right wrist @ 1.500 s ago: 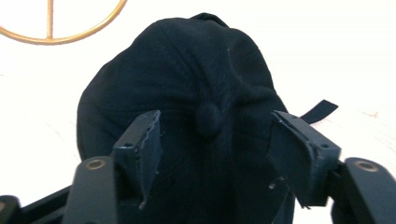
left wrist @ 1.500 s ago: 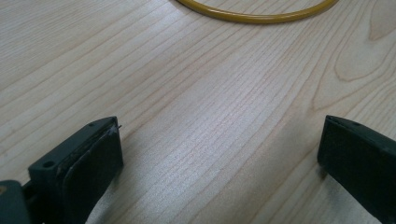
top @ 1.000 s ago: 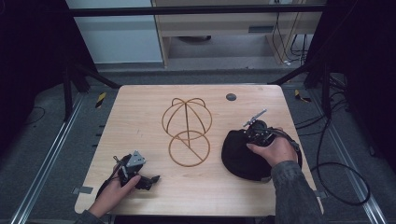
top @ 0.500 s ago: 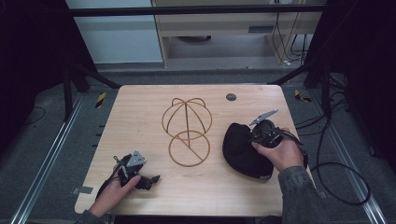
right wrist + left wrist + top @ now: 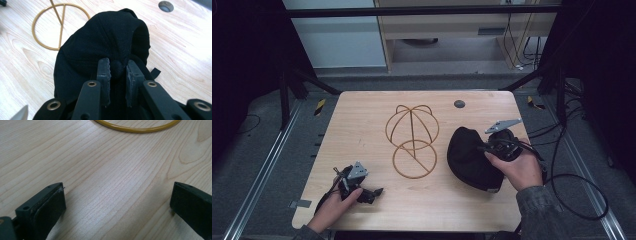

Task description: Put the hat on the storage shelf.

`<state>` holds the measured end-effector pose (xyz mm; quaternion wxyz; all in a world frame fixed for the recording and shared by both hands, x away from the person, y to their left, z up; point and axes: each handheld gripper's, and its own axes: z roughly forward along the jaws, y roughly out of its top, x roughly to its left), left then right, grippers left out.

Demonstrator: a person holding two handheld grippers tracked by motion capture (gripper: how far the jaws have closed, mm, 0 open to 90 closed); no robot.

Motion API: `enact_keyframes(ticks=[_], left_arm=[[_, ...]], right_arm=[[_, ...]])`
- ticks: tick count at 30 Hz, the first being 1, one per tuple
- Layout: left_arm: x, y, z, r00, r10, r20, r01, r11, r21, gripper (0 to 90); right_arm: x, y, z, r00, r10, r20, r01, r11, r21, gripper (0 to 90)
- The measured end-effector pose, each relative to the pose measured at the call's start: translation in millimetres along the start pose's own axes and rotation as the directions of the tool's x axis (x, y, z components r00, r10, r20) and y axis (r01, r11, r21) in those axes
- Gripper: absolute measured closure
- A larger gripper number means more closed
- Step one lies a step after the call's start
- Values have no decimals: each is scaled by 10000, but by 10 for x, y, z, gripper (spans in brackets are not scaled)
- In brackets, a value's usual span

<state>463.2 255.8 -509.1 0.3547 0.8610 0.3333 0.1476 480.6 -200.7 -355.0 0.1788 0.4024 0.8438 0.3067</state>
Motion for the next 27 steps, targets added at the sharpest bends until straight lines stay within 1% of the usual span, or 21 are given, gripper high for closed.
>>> enact_keyframes(ticks=[2,5,9,13,19,20,21,27], left_arm=[[0,0,0,10000,4,-2,-4,10000,3,0],[0,0,0,10000,0,0,0,10000,0,0],[-1,-1,-2,10000,29,-12,-29,10000,4,0],[-1,-1,-2,10000,28,-9,-28,10000,2,0],[1,0,-1,10000,33,2,-33,10000,2,0],[0,0,-1,10000,33,3,-33,10000,0,0],[0,0,-1,10000,33,3,-33,10000,0,0],[1,1,1,10000,22,31,-22,10000,4,0]], right_arm=[[10,-7,-25,10000,-53,8,53,9999,-120,766],[14,-16,-59,10000,-26,17,27,9999,-163,767],[15,-21,-116,10000,28,-17,-29,9994,-354,767],[10,-27,-164,9999,166,-40,-168,9985,-528,767],[0,-39,-226,9998,184,-36,-186,9971,-734,767],[-6,-39,-234,9996,294,-47,-297,9965,-778,767],[-6,-39,-234,9996,294,-47,-297,9965,-778,767],[19,12,-275,9995,301,9,-299,9957,-874,767]])
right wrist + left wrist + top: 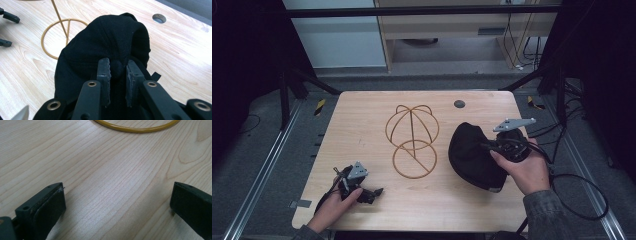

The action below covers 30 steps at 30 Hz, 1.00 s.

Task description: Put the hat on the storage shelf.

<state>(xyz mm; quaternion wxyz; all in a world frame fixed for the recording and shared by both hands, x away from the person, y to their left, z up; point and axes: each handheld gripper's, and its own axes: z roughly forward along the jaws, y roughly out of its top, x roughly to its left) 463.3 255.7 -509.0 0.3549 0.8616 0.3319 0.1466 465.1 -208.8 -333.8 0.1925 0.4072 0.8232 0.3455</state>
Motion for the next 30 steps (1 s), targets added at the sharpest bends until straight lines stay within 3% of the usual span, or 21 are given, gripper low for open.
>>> enact_keyframes(ticks=[18,30], left_arm=[[1,2,1,10000,29,0,-29,10000,-2,0],[2,5,5,10000,39,10,-39,10000,-28,0]], right_arm=[[12,230,-280,9993,131,338,-119,9993,-356,769],[-67,427,-428,9977,287,615,-262,9988,-413,772]])
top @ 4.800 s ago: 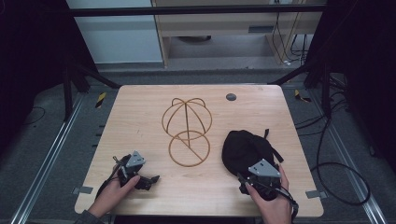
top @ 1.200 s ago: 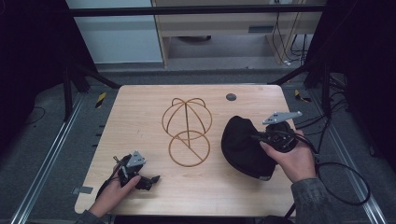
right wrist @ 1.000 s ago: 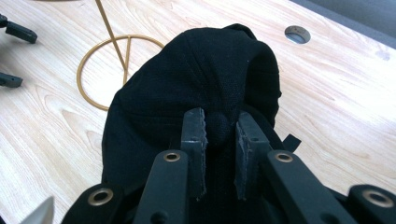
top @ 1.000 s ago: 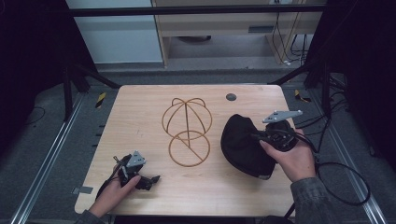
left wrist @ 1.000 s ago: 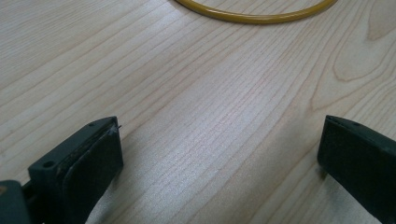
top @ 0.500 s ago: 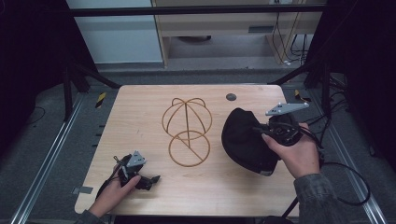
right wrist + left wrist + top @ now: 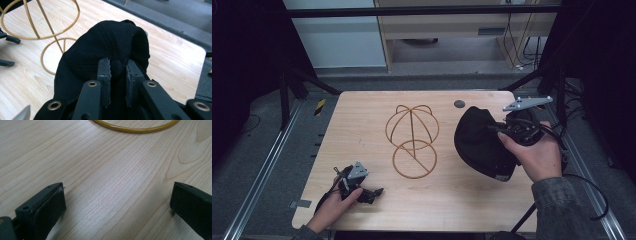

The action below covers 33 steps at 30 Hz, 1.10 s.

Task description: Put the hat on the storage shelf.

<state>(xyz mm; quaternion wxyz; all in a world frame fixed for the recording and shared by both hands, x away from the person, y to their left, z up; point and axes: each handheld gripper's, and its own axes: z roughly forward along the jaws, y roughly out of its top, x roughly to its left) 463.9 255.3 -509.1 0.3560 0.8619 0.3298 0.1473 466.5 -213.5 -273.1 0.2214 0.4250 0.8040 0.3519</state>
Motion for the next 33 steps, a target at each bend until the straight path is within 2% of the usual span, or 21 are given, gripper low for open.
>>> enact_keyframes(ticks=[14,27,33], left_arm=[[1,5,2,10000,13,19,-13,10000,22,0],[0,5,2,10000,11,11,-11,10000,19,0],[1,5,2,10000,14,24,-14,10000,20,0]], right_arm=[[61,276,-78,9995,-293,-81,291,9993,-234,772],[75,514,-87,9994,-317,-98,316,9994,-144,772],[113,646,-146,9987,-497,-133,494,9985,-220,772]])
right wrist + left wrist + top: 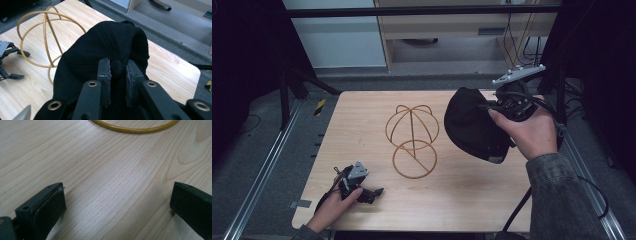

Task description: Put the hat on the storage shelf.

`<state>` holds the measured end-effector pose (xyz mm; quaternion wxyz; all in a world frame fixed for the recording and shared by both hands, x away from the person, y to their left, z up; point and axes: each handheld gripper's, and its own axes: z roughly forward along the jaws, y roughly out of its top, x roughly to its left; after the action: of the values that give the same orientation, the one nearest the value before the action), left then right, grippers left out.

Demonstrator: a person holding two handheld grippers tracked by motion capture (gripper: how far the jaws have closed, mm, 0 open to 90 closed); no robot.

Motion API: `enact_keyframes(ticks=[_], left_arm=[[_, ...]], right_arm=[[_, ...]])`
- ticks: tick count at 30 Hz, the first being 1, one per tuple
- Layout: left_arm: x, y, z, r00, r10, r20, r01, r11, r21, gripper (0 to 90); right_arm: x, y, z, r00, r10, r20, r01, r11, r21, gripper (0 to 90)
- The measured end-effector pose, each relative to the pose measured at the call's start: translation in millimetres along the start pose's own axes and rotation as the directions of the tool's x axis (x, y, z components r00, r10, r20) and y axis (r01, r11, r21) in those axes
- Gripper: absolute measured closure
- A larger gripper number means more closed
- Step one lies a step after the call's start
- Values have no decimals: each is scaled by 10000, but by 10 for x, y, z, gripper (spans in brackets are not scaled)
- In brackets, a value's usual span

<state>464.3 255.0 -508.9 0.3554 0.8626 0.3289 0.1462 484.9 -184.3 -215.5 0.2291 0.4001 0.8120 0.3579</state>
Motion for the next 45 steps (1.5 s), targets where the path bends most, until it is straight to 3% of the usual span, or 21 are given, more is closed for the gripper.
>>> enact_keyframes(ticks=[8,25,30,35,45], left_arm=[[0,0,0,10000,-1,-1,1,10000,0,0],[0,0,1,10000,-2,-19,2,10000,-13,0],[0,0,0,10000,0,-21,0,10000,-10,0],[0,0,1,10000,-9,-17,9,10000,-16,0],[-1,2,2,10000,-5,-23,5,10000,-9,0]], right_arm=[[50,115,-53,9998,-152,-125,149,9997,-177,771],[306,455,-191,9961,-685,-563,633,9940,-896,771],[363,559,-143,9948,-822,-600,766,9928,-917,771],[440,692,-55,9924,-771,-958,650,9903,-1230,771],[695,943,167,9841,-1201,-1311,1050,9876,-1168,771]])
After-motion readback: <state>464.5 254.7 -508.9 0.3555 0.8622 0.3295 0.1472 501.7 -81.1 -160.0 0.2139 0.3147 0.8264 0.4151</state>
